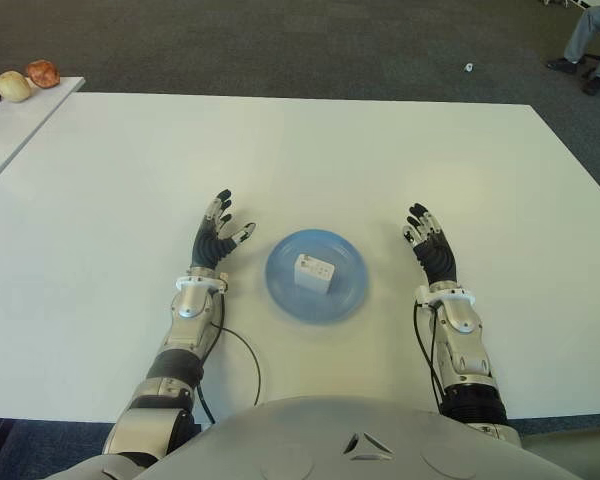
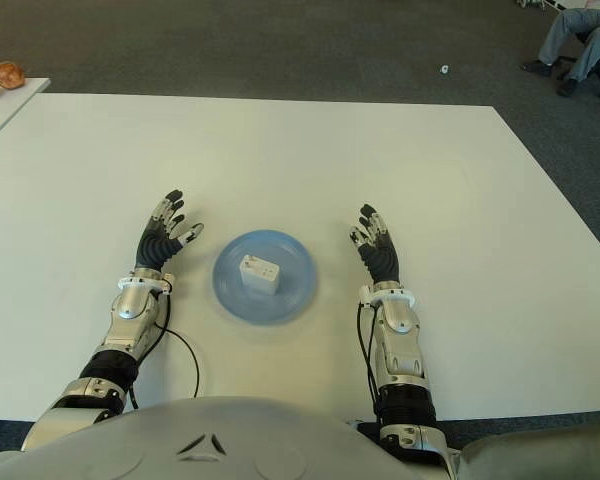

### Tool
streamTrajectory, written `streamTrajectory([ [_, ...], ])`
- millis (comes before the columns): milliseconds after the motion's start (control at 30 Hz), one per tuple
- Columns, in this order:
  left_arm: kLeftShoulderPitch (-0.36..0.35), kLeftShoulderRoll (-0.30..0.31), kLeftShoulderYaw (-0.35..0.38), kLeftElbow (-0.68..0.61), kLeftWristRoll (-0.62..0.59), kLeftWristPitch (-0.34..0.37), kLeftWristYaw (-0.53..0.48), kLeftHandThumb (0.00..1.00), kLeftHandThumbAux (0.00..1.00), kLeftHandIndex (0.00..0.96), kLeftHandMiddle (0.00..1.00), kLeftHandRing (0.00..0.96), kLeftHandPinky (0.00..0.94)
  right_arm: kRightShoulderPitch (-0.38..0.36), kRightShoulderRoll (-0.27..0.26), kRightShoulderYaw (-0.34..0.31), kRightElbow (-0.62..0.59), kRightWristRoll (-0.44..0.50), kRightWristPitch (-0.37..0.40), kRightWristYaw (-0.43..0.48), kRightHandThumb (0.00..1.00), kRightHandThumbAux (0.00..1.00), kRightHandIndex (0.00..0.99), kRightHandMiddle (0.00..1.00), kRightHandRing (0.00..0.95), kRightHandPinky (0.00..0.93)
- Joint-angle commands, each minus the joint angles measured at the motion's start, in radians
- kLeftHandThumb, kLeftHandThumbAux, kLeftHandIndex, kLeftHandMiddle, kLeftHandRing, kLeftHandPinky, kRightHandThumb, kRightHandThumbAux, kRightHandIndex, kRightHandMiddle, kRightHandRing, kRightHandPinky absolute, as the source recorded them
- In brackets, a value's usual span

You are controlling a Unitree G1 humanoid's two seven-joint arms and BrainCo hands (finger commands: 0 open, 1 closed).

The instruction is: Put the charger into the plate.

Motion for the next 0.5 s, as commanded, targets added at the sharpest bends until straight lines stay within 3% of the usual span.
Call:
streamTrajectory([
  [33, 0.018, -0.007, -0.001, 0.063, 0.001, 0.059, -0.016, 0.069, 0.786, 0.000, 0.034, 0.050, 0.081, 0.010, 0.011, -0.002, 0.014, 0.012, 0.022, 0.002, 0.000, 0.624, 0.000, 0.000, 0.000, 0.000],
  [500, -0.010, -0.002, -0.010, 0.095, 0.024, 0.067, -0.007, 0.052, 0.786, 0.000, 0.034, 0.047, 0.074, 0.010, 0.012, -0.010, 0.034, 0.012, 0.005, -0.005, 0.000, 0.633, 0.000, 0.000, 0.000, 0.000],
])
